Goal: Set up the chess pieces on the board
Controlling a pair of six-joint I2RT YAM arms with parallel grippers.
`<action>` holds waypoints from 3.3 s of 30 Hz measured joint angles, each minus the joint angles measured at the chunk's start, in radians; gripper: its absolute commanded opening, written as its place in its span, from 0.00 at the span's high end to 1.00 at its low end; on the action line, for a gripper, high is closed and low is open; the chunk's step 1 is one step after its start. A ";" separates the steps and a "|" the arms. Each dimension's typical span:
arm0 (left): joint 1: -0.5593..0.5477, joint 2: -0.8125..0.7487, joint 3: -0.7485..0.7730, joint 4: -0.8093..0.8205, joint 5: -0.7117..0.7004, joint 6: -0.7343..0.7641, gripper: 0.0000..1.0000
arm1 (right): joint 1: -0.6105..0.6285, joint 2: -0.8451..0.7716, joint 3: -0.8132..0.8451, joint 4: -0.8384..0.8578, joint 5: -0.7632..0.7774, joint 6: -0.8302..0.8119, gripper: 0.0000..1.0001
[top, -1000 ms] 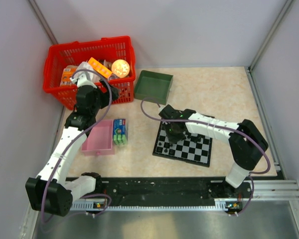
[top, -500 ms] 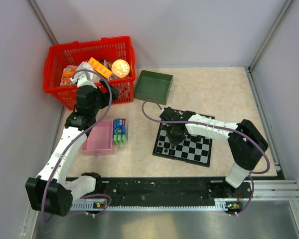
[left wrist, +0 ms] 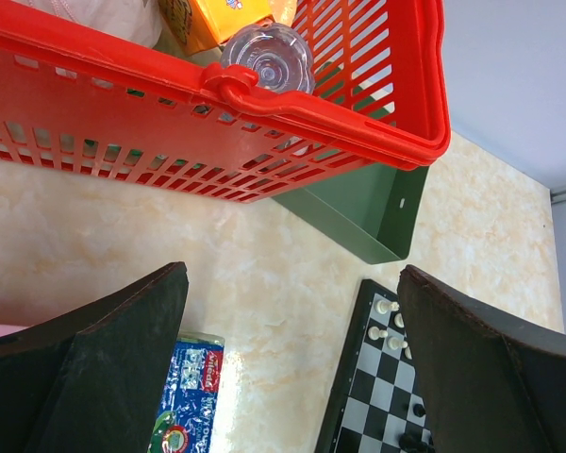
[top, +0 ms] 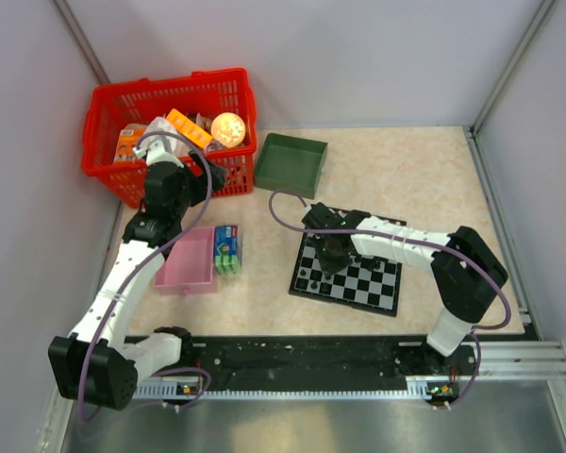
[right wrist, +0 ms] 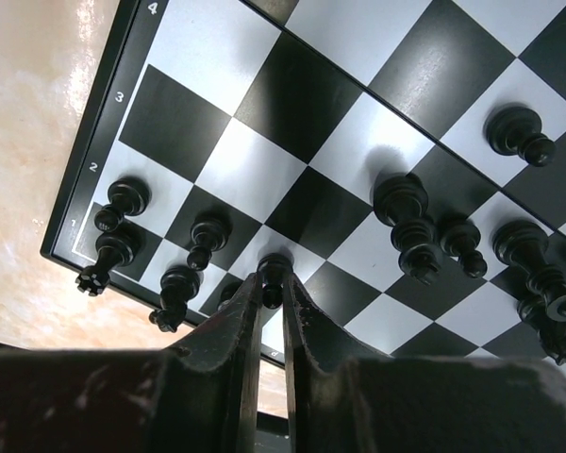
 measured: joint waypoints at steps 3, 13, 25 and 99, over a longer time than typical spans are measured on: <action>0.000 0.000 0.000 0.000 0.000 0.000 0.02 | 0.000 0.000 -0.001 0.004 -0.008 -0.001 0.81; 0.000 0.000 0.000 0.000 0.005 0.000 0.02 | 0.000 -0.006 0.001 0.006 -0.015 -0.011 0.73; 0.000 0.000 0.000 0.000 0.015 0.000 0.02 | -0.158 -0.239 0.032 -0.034 0.058 -0.025 0.63; 0.000 0.008 0.000 0.000 0.014 0.000 0.02 | -0.164 0.028 0.080 -0.014 -0.027 -0.106 0.73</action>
